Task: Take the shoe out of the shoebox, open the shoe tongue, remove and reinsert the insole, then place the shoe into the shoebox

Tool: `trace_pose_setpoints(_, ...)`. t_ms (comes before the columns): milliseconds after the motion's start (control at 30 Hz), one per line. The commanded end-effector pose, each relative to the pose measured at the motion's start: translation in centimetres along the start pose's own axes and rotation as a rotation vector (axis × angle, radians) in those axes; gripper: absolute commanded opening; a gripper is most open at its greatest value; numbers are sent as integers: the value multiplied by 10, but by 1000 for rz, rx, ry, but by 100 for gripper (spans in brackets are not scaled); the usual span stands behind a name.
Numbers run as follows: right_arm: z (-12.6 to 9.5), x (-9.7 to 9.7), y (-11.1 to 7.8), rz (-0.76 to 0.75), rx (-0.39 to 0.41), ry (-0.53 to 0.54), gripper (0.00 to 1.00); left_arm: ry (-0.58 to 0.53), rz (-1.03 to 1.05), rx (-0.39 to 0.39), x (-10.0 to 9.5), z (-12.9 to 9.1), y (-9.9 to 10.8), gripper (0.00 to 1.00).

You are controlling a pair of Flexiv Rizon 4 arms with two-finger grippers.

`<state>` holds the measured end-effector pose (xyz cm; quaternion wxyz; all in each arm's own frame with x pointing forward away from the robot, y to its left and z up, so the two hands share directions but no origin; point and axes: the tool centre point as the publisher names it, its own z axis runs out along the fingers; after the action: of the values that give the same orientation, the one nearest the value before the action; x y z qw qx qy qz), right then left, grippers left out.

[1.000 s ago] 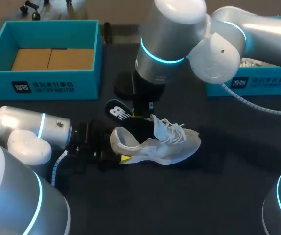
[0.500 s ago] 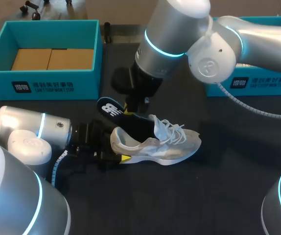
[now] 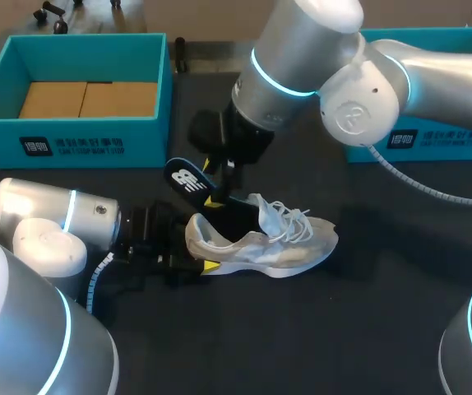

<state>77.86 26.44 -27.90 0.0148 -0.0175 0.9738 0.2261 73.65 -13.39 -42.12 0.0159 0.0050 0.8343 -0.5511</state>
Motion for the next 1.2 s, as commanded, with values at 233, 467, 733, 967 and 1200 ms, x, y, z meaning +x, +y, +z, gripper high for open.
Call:
trace_pose_setpoints(233, -11, 6, -10, 89, -42, -67, 100, -1, 0, -5, 1, 0, 0, 0)
trace_pose_setpoints(467, -11, 6, -10, 89, -42, -67, 100, -1, 0, -5, 1, 0, 0, 0)
trace_pose_setpoints(733, -10, 7, -7, 120, -64, -60, 100, -1, 0, -5, 1, 0, 0, 0)
trace_pose_setpoints(967, -6, 6, 1, 226, -181, -7, 100, -1, 0, -5, 1, 0, 0, 0)
trace_pose_setpoints(1200, 3, 7, 3, 306, -267, 64, 100, -1, 0, -5, 1, 0, 0, 0)
